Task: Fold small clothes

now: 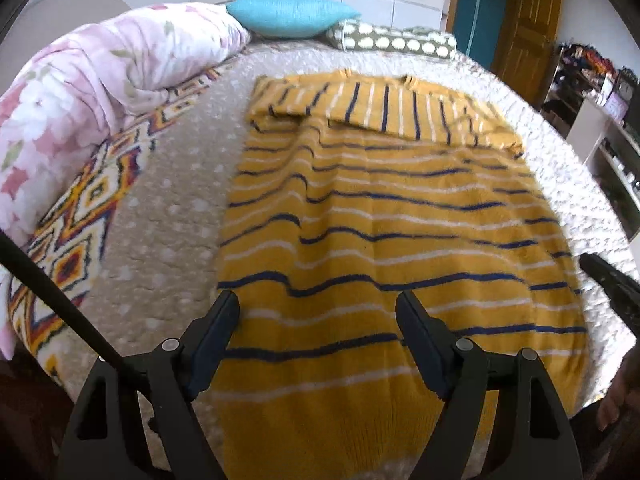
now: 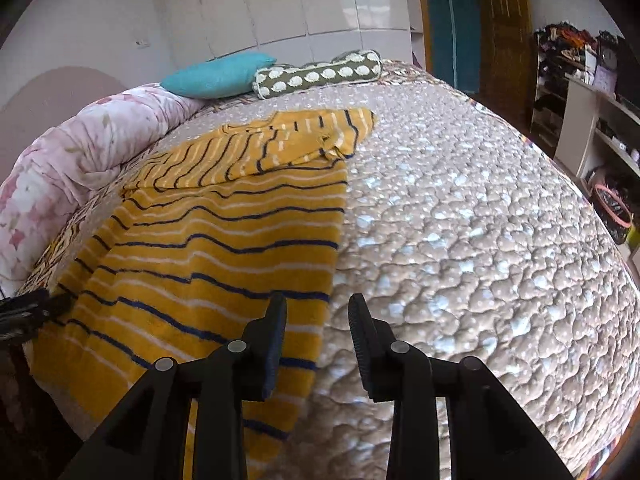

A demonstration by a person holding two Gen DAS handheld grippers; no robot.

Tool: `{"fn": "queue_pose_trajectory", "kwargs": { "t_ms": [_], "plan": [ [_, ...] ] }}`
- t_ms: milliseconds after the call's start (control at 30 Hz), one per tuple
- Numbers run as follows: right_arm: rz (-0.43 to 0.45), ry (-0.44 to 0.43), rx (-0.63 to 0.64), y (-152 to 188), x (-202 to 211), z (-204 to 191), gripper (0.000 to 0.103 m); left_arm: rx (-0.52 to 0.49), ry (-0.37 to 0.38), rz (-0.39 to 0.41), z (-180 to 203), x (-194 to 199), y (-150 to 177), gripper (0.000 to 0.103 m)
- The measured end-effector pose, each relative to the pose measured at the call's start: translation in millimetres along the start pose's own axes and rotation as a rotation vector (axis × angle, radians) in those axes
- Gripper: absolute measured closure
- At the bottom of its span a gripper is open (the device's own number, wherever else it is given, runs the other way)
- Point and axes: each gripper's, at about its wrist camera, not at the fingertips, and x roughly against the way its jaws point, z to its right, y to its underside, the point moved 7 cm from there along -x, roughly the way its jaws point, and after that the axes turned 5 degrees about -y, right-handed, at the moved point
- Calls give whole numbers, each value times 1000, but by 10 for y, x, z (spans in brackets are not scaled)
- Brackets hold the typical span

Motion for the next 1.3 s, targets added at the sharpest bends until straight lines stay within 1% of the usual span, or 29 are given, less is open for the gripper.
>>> {"fn": "queue_pose_trajectory", "kwargs": {
  "t_ms": [67,133,200,300,400,500,633,700,800,867,1067,1300],
  "plan": [
    [-1,14,26,32,-79,-28,61,11,-20,-30,12,-126,51,24],
    [-16,25,23,90,-162,-25,61,43,-7,-66,9,-232,128,22],
    [-33,24,6,164,-249,-5,61,42,-12,-46,30,-247,149,16],
    [-6,40,22,188,-269,-16,58,7,-34,-38,88,-272,178,12],
    [12,49,31,199,-302,-21,55,14,-46,-31,106,-287,182,7],
    [37,49,24,207,-325,-6,52,20,-62,-36,115,-300,185,5],
    [54,22,-2,217,-326,36,51,30,-67,-34,110,-305,211,2],
    [65,18,-5,219,-330,27,49,27,-73,-32,113,-322,207,0],
    [69,37,21,208,-354,-11,46,28,-74,-38,121,-339,203,0],
    [80,43,28,215,-347,-17,46,28,-74,-42,122,-343,199,0],
    [103,9,-5,239,-319,6,46,35,-80,-33,128,-340,206,0],
    [107,12,8,236,-324,-4,45,24,-72,-13,120,-320,231,0]
  ]
}}
